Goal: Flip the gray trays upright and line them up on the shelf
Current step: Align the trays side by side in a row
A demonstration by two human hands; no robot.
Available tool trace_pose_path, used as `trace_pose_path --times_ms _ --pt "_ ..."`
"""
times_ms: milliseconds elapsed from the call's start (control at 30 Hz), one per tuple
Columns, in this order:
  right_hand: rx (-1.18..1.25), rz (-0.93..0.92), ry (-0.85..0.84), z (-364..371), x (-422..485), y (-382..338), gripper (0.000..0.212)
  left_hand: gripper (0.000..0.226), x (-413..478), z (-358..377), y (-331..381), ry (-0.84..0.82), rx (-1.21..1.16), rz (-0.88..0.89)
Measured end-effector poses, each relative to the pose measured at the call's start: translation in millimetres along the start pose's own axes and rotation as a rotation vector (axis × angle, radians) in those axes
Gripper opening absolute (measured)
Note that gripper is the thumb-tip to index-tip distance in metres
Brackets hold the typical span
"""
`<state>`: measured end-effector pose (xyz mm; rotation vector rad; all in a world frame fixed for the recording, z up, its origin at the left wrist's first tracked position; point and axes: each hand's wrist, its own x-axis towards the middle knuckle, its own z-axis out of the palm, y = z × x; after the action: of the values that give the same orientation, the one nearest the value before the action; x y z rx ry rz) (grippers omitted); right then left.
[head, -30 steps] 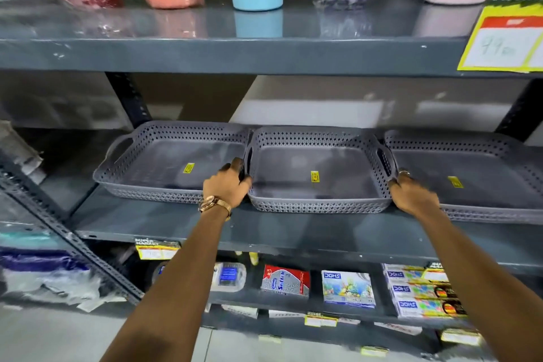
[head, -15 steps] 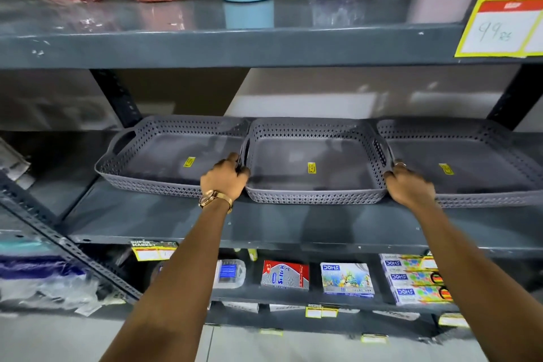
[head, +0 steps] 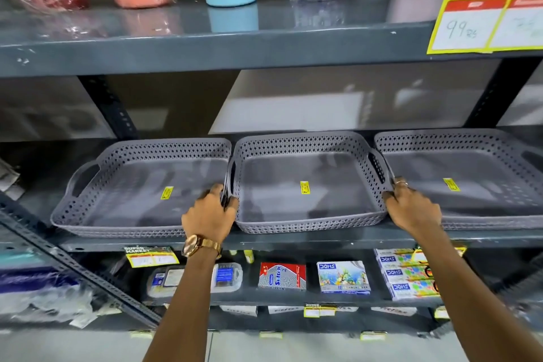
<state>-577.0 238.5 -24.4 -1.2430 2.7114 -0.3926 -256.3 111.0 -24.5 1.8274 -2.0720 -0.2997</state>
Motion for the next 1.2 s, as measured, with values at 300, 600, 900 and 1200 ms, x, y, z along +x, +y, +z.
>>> trace_pose_path --times_ms 300,600,900,1200 --pt "0.017 0.002 0.005 1.4 -2.9 1.6 0.026 0.044 -1.1 -1.9 0.8 0.017 0.001 -0.012" --pt "0.025 0.000 0.016 -0.6 -9.4 1.6 0.025 0.045 -1.8 0.1 1.4 0.029 -0.018 -0.031" --pt "0.017 -0.033 0.028 0.6 -5.2 4.1 0.024 0.040 -2.1 2.4 6.1 0.037 -0.016 -0.077" --pt "0.003 -0.040 0.050 5.1 0.2 7.8 0.031 0.042 3.0 8.7 0.3 0.054 -0.004 -0.072"
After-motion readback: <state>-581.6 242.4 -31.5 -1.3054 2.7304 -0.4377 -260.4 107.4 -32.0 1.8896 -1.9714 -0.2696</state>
